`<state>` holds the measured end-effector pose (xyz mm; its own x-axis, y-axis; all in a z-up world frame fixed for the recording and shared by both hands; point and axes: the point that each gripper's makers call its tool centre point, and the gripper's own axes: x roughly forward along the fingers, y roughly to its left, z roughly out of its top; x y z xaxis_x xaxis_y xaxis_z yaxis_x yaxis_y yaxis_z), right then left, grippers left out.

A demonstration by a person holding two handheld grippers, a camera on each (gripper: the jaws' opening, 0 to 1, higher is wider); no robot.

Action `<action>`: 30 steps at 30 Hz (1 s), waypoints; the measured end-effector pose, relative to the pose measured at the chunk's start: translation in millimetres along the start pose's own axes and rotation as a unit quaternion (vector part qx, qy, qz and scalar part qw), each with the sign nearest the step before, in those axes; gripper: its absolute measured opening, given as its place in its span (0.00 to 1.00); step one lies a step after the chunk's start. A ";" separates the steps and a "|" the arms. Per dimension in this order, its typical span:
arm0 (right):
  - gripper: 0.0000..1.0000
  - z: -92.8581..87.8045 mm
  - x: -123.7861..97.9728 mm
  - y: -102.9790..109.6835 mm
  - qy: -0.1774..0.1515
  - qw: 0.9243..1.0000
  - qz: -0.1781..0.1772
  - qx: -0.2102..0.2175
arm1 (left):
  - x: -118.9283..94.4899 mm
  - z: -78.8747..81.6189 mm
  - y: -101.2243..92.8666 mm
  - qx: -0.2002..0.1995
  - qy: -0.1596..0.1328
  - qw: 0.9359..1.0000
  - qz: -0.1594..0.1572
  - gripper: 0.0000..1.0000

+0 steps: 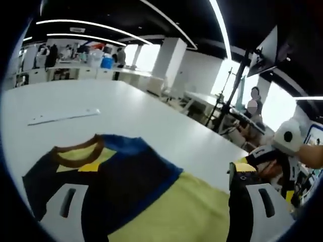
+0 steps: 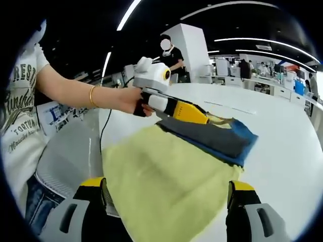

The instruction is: Fold the garment on the visible template until the final outline fits inside the template.

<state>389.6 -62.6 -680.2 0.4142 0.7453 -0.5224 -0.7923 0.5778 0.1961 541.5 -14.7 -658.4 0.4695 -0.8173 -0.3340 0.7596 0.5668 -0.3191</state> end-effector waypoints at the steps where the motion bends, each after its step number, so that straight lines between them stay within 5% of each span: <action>1: 0.99 -1.1 0.1 1.4 0.004 1.000 0.003 -0.002 | -6.4 -0.1 -0.6 0.005 -0.003 1.000 -0.002 0.99; 15: 0.98 -9.2 -2.2 5.7 0.020 1.000 0.008 -0.008 | -68.5 -9.9 8.0 0.023 -0.011 0.999 0.022 0.99; 30: 0.96 -21.2 2.2 10.7 0.038 0.999 0.013 -0.007 | -116.0 -29.5 -8.3 0.063 0.010 0.998 0.019 0.93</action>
<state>372.6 -61.8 -696.8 0.3588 0.7325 -0.5786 -0.8091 0.5531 0.1985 467.5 78.5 -643.2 0.4914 -0.7920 -0.3623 0.7921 0.5794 -0.1922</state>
